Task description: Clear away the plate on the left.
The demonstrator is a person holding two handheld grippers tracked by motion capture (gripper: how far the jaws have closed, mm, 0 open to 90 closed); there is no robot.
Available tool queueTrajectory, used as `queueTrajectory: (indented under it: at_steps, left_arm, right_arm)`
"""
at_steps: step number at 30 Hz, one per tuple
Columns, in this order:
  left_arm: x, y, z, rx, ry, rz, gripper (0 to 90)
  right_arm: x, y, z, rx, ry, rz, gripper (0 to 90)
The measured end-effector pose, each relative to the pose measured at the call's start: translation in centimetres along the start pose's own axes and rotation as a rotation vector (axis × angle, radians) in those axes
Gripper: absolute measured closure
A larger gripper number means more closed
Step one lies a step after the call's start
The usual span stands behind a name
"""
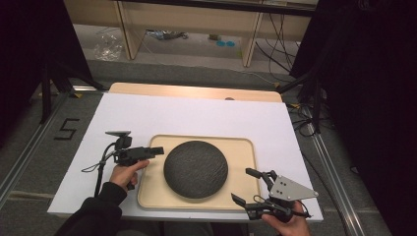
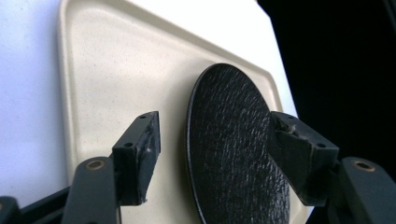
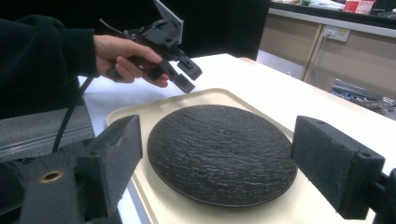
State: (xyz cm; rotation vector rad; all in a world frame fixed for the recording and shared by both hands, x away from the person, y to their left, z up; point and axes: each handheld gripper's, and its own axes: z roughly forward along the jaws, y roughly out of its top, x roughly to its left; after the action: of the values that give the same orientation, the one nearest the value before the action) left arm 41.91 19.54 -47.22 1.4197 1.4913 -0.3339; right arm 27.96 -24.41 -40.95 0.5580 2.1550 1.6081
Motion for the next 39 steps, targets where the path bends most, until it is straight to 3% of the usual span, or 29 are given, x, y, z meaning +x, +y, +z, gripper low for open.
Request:
queueTrajectory:
  at_steps: [10,16,39]
  left_arm:
    - [-0.2,0.1,-2.1,-0.049,0.016,0.037,32.2]
    - [-0.2,0.1,-3.4,-0.079,-0.005,0.052,29.6]
    - [-0.5,-0.4,-6.5,-0.129,-0.016,0.120,25.8]
  right_arm:
    - [0.0,0.0,0.0,0.002,-0.005,0.001,17.7]
    - [0.0,0.0,0.0,0.002,0.000,-0.001,17.7]
    - [0.1,0.0,0.0,0.002,-0.007,-0.003,17.7]
